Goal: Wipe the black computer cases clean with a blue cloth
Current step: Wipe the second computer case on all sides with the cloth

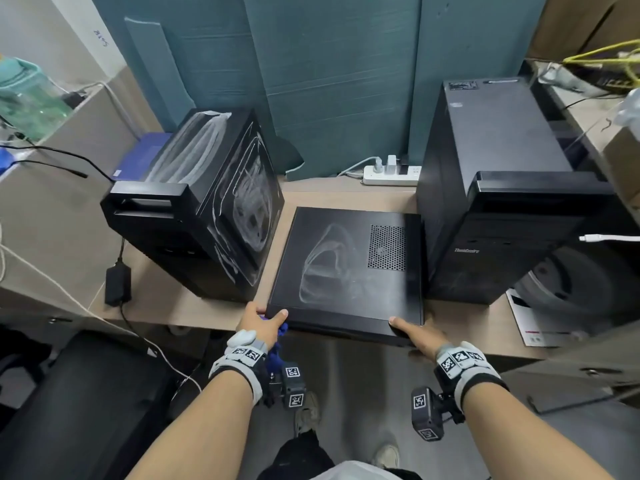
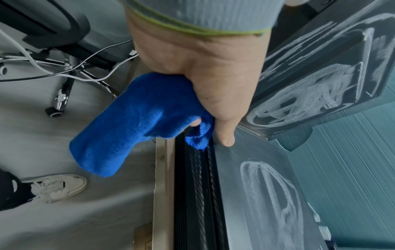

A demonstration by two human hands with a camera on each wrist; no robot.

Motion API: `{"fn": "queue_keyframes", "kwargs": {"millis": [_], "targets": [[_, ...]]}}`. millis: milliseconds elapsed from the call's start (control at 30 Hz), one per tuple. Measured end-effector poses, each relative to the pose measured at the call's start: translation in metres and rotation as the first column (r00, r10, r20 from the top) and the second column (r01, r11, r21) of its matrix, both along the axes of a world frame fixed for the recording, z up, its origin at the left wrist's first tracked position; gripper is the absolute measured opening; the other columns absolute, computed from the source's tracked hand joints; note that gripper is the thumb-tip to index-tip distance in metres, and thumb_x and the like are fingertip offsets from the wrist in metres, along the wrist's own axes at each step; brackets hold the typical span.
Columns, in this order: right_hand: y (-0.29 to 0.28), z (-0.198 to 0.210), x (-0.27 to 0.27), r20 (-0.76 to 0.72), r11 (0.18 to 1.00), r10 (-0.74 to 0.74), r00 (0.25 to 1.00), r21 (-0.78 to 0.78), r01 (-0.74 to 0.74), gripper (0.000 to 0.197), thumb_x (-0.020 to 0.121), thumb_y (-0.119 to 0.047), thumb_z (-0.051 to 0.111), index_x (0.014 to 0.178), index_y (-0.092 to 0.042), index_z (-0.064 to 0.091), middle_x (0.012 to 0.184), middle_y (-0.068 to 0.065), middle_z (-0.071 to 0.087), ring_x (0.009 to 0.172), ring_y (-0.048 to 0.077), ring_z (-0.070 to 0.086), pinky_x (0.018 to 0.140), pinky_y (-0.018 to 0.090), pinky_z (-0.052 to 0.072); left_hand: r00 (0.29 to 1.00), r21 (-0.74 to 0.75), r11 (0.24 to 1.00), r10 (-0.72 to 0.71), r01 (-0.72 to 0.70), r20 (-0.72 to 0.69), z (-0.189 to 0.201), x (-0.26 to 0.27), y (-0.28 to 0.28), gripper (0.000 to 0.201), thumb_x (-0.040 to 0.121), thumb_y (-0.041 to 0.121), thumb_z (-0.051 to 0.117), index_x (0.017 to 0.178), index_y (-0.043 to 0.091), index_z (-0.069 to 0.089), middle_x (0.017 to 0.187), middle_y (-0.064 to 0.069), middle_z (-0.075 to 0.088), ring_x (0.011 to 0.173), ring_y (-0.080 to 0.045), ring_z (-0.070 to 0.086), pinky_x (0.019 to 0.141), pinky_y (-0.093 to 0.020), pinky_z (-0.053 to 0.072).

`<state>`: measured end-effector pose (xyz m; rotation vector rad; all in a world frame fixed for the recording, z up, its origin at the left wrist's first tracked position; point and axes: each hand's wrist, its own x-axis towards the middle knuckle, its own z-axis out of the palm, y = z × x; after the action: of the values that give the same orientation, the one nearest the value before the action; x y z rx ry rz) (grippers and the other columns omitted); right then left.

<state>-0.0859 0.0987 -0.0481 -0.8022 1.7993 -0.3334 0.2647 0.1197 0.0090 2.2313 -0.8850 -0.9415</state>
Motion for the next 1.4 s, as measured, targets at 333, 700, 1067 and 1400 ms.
{"fn": "queue_keyframes", "kwargs": {"millis": [333, 700, 1067, 1400], "targets": [[-0.014, 0.062, 0.029, -0.538, 0.955, 0.224, 0.813, -0.046, -0.293, 0.133, 0.059, -0.057, 0.08, 0.16, -0.015, 0.005, 0.145, 0.02, 0.024, 0.131, 0.042, 0.042, 0.11, 0.044, 0.039, 0.99, -0.156, 0.988, 0.036, -0.015, 0.137, 0.077, -0.04, -0.04, 0.017, 0.078, 0.031, 0.055, 0.09, 0.028, 0.043, 0.107, -0.003, 0.037, 0.072, -0.039, 0.061, 0.076, -0.049, 0.057], [-0.025, 0.072, 0.05, -0.707, 0.738, 0.391, 0.589, -0.141, -0.66, 0.087, 0.067, -0.052, 0.077, 0.136, -0.025, 0.032, 0.135, 0.006, 0.033, 0.122, 0.03, 0.04, 0.097, 0.04, 0.044, 0.912, -0.358, 0.871, -0.203, 0.335, 0.358, 0.104, -0.061, -0.079, 0.032, 0.078, 0.008, 0.069, 0.104, 0.012, 0.051, 0.118, -0.003, 0.03, 0.075, -0.023, 0.052, 0.087, -0.033, 0.048], [-0.047, 0.075, 0.056, -0.664, 0.682, 0.516, 0.541, -0.065, -0.729, 0.09, 0.065, -0.051, 0.077, 0.141, -0.031, 0.033, 0.14, 0.001, 0.029, 0.132, 0.028, 0.029, 0.101, 0.046, 0.047, 0.527, 0.382, 0.605, -0.796, 0.698, 0.299, 0.037, -0.052, -0.057, 0.094, 0.084, 0.05, 0.069, 0.159, 0.022, 0.018, 0.168, -0.008, 0.002, 0.155, -0.027, 0.005, 0.123, -0.042, 0.021], [-0.051, 0.083, 0.061, -0.655, 0.676, 0.562, 0.506, 0.01, -0.737, 0.085, 0.064, -0.056, 0.073, 0.136, -0.03, 0.036, 0.134, 0.0, 0.03, 0.127, 0.03, 0.03, 0.1, 0.048, 0.046, 0.426, 0.437, 0.541, -0.839, 0.719, 0.338, 0.036, -0.052, -0.058, 0.098, 0.087, 0.043, 0.069, 0.16, 0.018, 0.008, 0.166, -0.01, -0.005, 0.154, -0.029, -0.004, 0.123, -0.043, 0.02]]}}
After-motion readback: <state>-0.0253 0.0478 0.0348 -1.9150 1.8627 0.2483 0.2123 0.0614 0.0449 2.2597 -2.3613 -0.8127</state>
